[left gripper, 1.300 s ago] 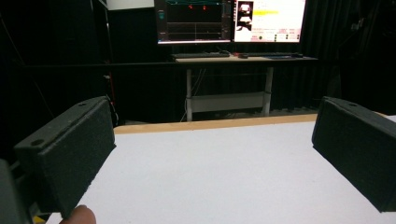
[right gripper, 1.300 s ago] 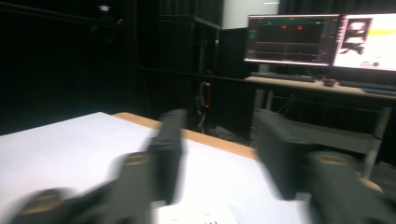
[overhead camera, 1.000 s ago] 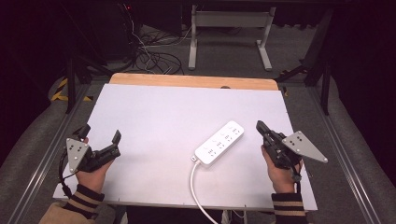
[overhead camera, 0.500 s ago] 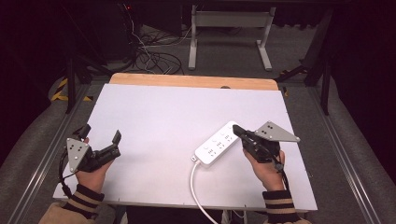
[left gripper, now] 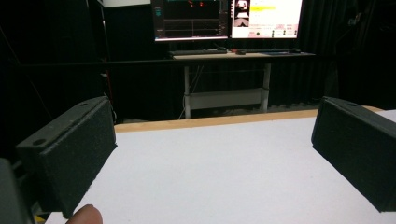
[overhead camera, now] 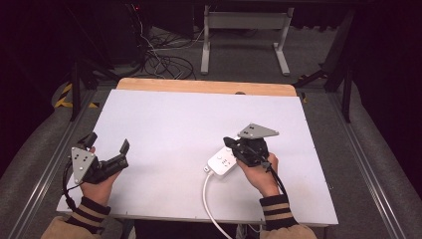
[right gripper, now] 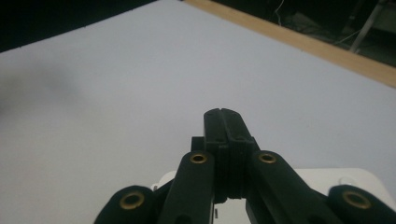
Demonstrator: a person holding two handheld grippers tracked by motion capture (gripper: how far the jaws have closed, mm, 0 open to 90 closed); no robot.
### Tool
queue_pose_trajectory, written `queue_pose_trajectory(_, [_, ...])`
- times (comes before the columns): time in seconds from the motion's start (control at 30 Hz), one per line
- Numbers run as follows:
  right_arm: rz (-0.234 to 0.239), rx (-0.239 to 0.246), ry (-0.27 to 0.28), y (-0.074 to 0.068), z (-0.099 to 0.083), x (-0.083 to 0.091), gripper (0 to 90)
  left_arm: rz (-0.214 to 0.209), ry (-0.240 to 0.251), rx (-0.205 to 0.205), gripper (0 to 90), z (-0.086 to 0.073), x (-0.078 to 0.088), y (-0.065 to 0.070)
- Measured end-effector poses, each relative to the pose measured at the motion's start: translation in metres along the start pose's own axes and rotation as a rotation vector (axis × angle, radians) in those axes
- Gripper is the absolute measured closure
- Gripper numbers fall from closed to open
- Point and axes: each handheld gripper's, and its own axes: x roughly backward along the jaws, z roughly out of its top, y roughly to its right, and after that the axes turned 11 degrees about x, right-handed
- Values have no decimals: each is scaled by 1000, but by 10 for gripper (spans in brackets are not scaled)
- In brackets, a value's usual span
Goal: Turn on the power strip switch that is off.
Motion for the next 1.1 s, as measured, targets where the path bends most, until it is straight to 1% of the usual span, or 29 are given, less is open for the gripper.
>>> queue_pose_trajectory(0.17, [40, -1, -111, -5, -4, -26, 900, -4, -2, -2, 4, 0, 0, 0])
queue_pose_trajectory(0.2, [44, 7, -140, -6, -5, -31, 900, -3, -1, -4, 4, 0, 0, 0])
queue_pose_trajectory(0.23, [44, 7, -140, -6, -5, -31, 900, -3, -1, -4, 4, 0, 0, 0])
queue_pose_trajectory(0.27, [57, 15, -192, -9, -10, -42, 900, -4, 1, -6, 4, 0, 0, 0])
queue_pose_trajectory(0.3, [55, 23, -218, -11, -12, -46, 900, -4, 0, -7, 4, 0, 0, 0])
queue_pose_trajectory(0.33, [55, 23, -218, -11, -12, -46, 900, -5, -1, -5, 4, 0, 0, 0])
queue_pose_trajectory(0.37, [49, 33, -255, -13, -15, -53, 900, -3, -2, -7, 4, 0, 0, 0])
queue_pose_trajectory(0.57, [28, 58, -318, -15, -21, -62, 900, -5, -5, -7, 4, 0, 0, 0])
queue_pose_trajectory(0.6, [31, 50, -308, -15, -22, -62, 900, -5, -5, -7, 4, 0, 0, 0])
queue_pose_trajectory(0.73, [13, 61, -315, -17, -22, -63, 900, -3, -5, -6, 4, 0, 0, 0])
queue_pose_trajectory(0.87, [-2, 49, -317, -19, -23, -64, 900, -3, -7, -6, 4, 0, 1, 0])
queue_pose_trajectory(1.03, [-11, 47, -311, -20, -24, -64, 900, -2, -8, -4, 4, -1, 1, 0])
queue_pose_trajectory(1.1, [-8, 43, -309, -20, -24, -64, 900, -2, -9, -5, 4, -1, 1, 0])
